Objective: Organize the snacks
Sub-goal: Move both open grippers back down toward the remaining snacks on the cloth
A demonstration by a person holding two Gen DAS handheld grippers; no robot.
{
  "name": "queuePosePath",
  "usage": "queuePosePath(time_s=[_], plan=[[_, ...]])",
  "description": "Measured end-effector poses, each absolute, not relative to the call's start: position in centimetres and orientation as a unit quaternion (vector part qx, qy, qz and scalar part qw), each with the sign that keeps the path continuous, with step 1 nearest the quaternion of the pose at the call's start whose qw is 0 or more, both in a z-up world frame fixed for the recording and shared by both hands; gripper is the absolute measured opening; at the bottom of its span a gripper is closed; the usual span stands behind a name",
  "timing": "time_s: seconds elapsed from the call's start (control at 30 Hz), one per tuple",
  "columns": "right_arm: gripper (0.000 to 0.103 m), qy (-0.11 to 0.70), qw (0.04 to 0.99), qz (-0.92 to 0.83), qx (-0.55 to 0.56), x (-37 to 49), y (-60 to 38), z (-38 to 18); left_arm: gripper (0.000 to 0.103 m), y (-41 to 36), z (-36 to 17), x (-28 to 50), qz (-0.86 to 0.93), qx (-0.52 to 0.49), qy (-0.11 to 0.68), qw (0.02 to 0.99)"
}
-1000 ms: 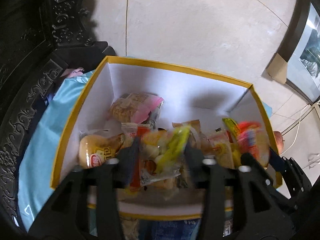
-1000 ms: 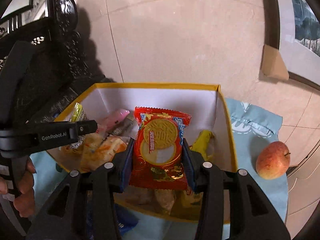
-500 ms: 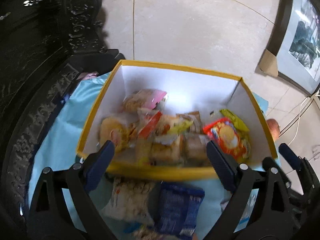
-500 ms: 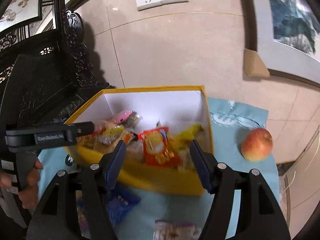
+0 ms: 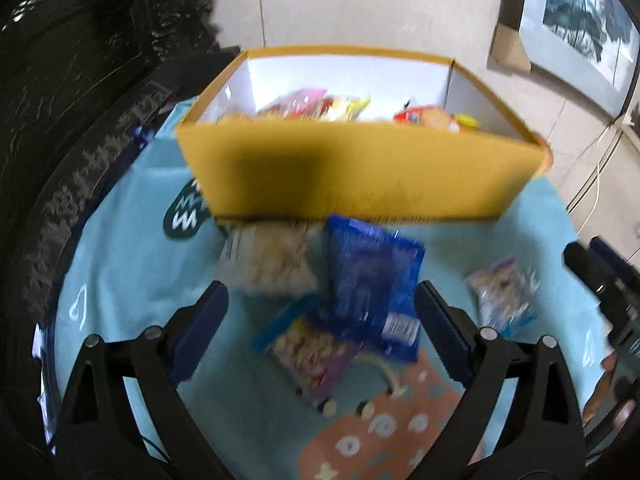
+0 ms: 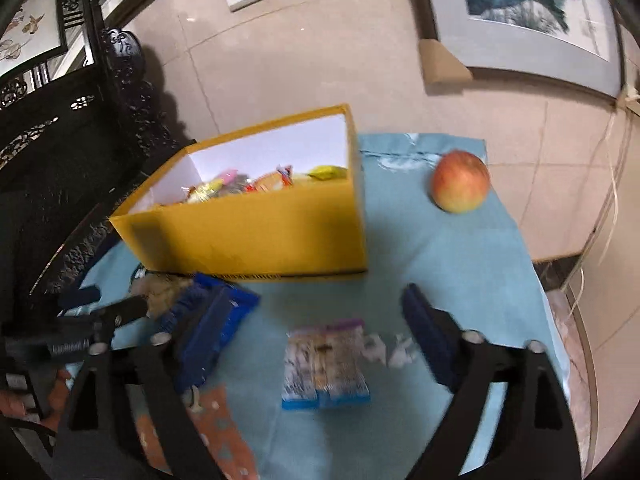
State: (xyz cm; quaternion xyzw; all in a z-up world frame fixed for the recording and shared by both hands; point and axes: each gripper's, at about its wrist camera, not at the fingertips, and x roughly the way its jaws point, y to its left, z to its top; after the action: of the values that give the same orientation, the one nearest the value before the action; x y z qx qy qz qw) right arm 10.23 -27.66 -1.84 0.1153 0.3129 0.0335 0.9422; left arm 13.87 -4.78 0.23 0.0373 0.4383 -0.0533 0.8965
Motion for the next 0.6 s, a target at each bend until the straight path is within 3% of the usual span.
queuePosePath(time_s=[0.37, 0.6], plan=[[0.095, 0.351, 0.913, 0.038, 0.205, 10.1, -30.5, -5.1, 0.095, -3.4, -4.5, 11.8, -0.082, 0.069, 0.46, 0.882], [0.095, 0.357, 0.914, 0.045, 0.186, 10.3, -29.6, -5.3, 0.095, -4.2, -6.4, 13.5, -0.09, 0.087, 0.472, 0.873]])
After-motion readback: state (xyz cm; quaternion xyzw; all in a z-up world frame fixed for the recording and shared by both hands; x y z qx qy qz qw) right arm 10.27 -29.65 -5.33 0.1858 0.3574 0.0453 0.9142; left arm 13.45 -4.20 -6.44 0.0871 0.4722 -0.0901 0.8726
